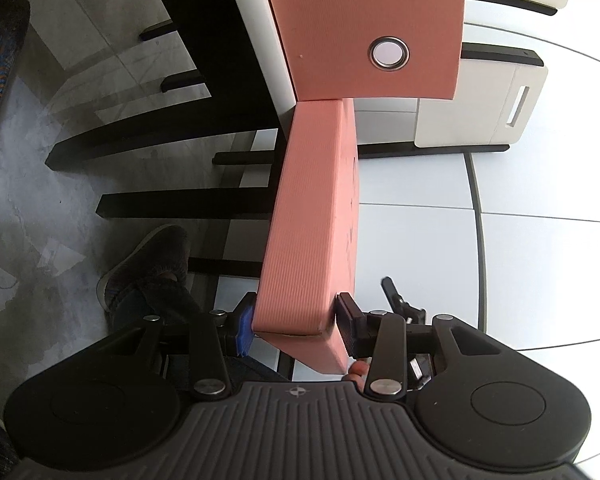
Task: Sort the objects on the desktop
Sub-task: 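Lift the lid edge with the left tool while the right tool grasps the lid's other edge, then flip the pink lid over the open box with both tools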
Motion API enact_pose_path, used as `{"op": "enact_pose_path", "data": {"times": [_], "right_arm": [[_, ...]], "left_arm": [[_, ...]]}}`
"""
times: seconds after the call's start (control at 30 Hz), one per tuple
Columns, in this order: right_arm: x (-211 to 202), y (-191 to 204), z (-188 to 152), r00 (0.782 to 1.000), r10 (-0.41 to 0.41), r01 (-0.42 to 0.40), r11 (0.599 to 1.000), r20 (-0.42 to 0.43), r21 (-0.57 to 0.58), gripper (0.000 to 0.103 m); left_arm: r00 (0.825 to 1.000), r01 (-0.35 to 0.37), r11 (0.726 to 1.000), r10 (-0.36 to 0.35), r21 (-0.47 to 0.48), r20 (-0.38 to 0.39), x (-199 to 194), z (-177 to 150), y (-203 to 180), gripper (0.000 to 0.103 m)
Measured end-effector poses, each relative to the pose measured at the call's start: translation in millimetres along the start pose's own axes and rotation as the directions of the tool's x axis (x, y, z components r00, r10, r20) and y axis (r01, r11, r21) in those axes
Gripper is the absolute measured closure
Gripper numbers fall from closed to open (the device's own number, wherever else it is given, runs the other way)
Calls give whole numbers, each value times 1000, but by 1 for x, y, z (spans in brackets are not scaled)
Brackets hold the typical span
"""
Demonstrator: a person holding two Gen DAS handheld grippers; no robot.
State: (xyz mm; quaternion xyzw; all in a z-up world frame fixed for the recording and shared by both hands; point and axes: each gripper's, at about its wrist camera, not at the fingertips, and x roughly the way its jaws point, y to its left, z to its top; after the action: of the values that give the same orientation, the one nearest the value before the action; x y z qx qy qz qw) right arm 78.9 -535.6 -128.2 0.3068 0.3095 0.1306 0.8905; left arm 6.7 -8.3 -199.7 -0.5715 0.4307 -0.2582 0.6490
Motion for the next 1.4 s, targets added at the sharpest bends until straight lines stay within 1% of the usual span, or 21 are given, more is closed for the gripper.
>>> {"op": "enact_pose_path", "data": {"times": [0.07, 0.13, 0.23, 0.3, 0.33, 0.37, 0.43, 0.63, 0.77, 0.9, 0.97, 1.0, 1.03, 1.07, 1.1, 1.13, 1.2, 1.23, 1.27, 1.33, 1.4], "right_arm": [[11, -1, -1, 999, 6, -6, 1000, -41, 4, 0], [19, -4, -2, 997, 0, 2, 1000, -78, 23, 6], [25, -12, -4, 992, 16, -7, 997, -122, 71, 22], [24, -19, -5, 989, 71, -54, 990, -130, 127, 39], [22, -19, -5, 988, 89, -71, 988, -128, 140, 43], [20, -19, -6, 987, 103, -85, 986, -125, 147, 44], [12, -13, -6, 989, 100, -85, 988, -112, 131, 44], [-14, 2, -3, 991, 117, -110, 987, -61, 113, 47], [-34, 15, -1, 992, 125, -123, 988, -18, 93, 48], [-56, 31, 3, 992, 123, -124, 990, 23, 71, 47], [-66, 41, 6, 993, 111, -113, 993, 48, 41, 48], [-72, 47, 7, 992, 106, -107, 994, 64, 13, 56], [-77, 54, 10, 989, 123, -123, 992, 77, -8, 59], [-82, 60, 12, 985, 148, -147, 989, 88, -25, 66], [-87, 66, 15, 980, 174, -170, 984, 99, -43, 78], [-88, 72, 17, 980, 174, -169, 984, 101, -55, 78], [-89, 85, 19, 982, 159, -152, 985, 100, -78, 78], [-87, 89, 19, 982, 167, -158, 983, 94, -89, 78], [-83, 91, 18, 980, 178, -170, 981, 88, -91, 78], [-76, 90, 16, 982, 171, -165, 983, 83, -84, 78], [-69, 87, 15, 984, 155, -149, 985, 82, -84, 76]], "left_arm": [[1000, -1, 1000, 1, 7, -2, -1, 0, -1, 57], [1000, -2, 1000, 2, 17, -4, -1, 0, -1, 57], [1000, -4, 999, 4, 45, -2, 0, -1, -4, 57], [1000, -7, 998, 7, 70, -2, -1, -2, -8, 57], [1000, -10, 996, 10, 84, 0, -1, -4, -11, 57], [1000, -8, 996, 8, 94, 1, -2, -5, -14, 57], [1000, -6, 993, 4, 118, 11, -7, -6, -22, 56], [997, 48, 975, -58, 218, 41, -24, -11, -52, 56], [994, 86, 965, -101, 250, 50, -34, -13, -66, 55], [990, 111, 952, -132, 286, 57, -43, -17, -82, 54], [987, 120, 943, -146, 312, 62, -49, -18, -93, 56], [987, 122, 938, -150, 326, 64, -51, -19, -98, 57], [987, 122, 934, -151, 336, 62, -51, -19, -102, 56], [987, 122, 930, -152, 347, 60, -51, -20, -106, 57], [987, 123, 926, -153, 357, 57, -51, -20, -110, 57], [986, 125, 924, -155, 362, 56, -50, -20, -112, 57], [985, 138, 928, -166, 346, 54, -47, -17, -109, 57], [985, 139, 931, -167, 336, 53, -45, -15, -106, 57], [987, 124, 939, -149, 321, 54, -42, -13, -103, 57], [992, 87, 950, -110, 301, 59, -39, -9, -94, 57], [993, 80, 958, -101, 276, 59, -37, -5, -83, 57]]}}
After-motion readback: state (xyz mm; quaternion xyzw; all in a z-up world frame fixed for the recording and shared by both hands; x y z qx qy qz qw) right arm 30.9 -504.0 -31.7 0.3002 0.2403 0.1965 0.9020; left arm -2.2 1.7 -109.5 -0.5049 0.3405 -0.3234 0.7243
